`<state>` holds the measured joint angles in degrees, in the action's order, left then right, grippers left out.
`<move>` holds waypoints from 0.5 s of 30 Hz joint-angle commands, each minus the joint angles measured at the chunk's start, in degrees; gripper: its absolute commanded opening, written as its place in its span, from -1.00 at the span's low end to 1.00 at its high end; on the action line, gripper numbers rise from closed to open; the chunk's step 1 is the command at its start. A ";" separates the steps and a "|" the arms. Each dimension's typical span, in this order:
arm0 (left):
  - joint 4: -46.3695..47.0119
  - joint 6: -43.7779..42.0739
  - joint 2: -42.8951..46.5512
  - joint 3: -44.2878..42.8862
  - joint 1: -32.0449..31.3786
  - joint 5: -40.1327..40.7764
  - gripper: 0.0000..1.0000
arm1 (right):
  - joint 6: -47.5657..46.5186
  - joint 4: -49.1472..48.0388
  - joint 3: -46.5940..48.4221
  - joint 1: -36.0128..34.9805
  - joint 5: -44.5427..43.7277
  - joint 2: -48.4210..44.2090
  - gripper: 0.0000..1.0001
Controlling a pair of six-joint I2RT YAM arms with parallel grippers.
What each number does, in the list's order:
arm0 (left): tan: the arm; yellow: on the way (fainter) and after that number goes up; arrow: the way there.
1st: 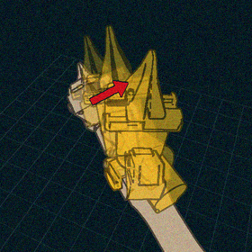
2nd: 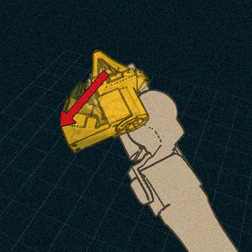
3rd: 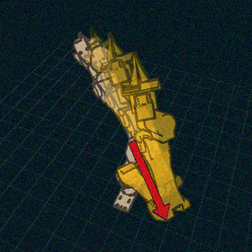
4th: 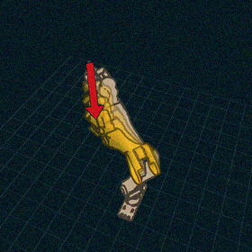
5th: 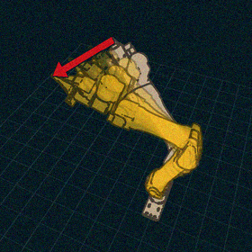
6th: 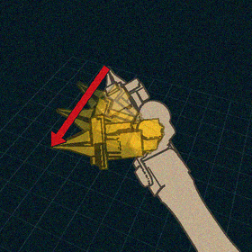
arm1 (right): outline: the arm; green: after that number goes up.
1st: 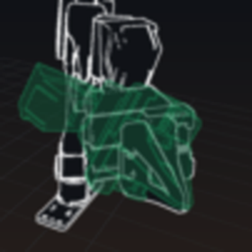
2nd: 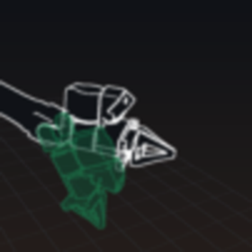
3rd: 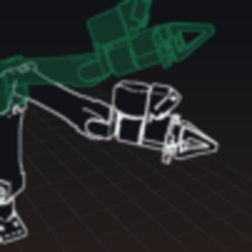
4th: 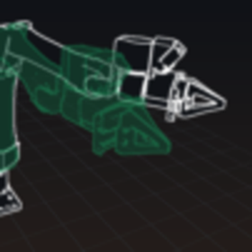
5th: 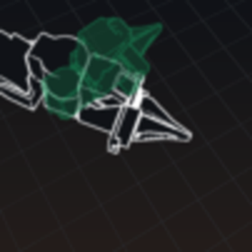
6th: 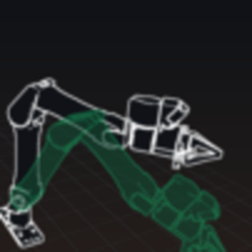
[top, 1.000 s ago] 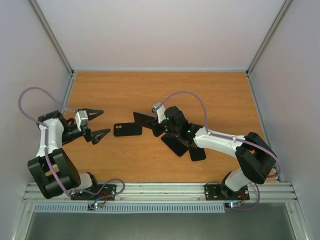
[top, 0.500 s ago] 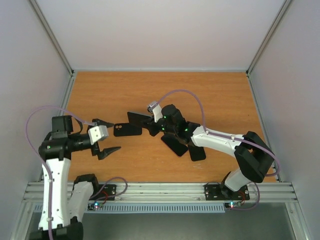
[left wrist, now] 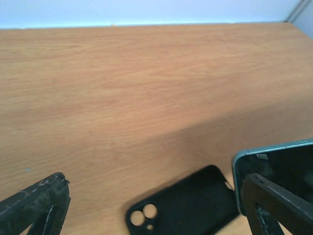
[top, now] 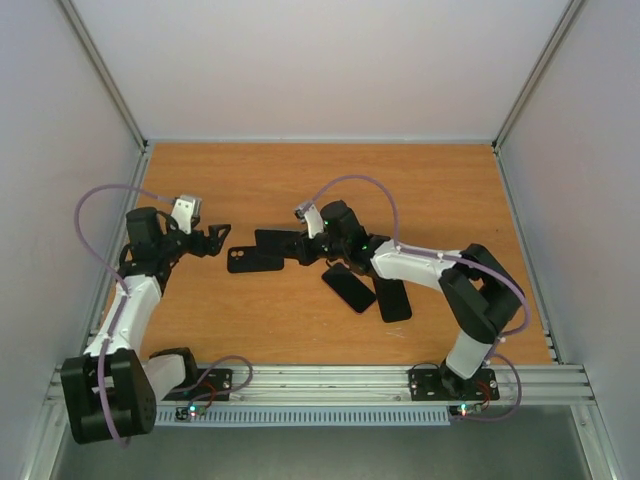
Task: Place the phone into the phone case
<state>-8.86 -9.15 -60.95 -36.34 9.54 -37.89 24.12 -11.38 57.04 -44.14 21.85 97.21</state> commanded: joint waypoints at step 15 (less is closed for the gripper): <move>0.15 -4.16 -16.44 -5.71 -11.47 29.62 0.84 | 8.81 7.72 19.27 3.36 14.21 13.93 -0.98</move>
<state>-4.78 -11.05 -74.17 -39.18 -1.65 -13.06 31.38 -3.75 74.37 -40.60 33.32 110.76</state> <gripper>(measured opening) 0.921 0.080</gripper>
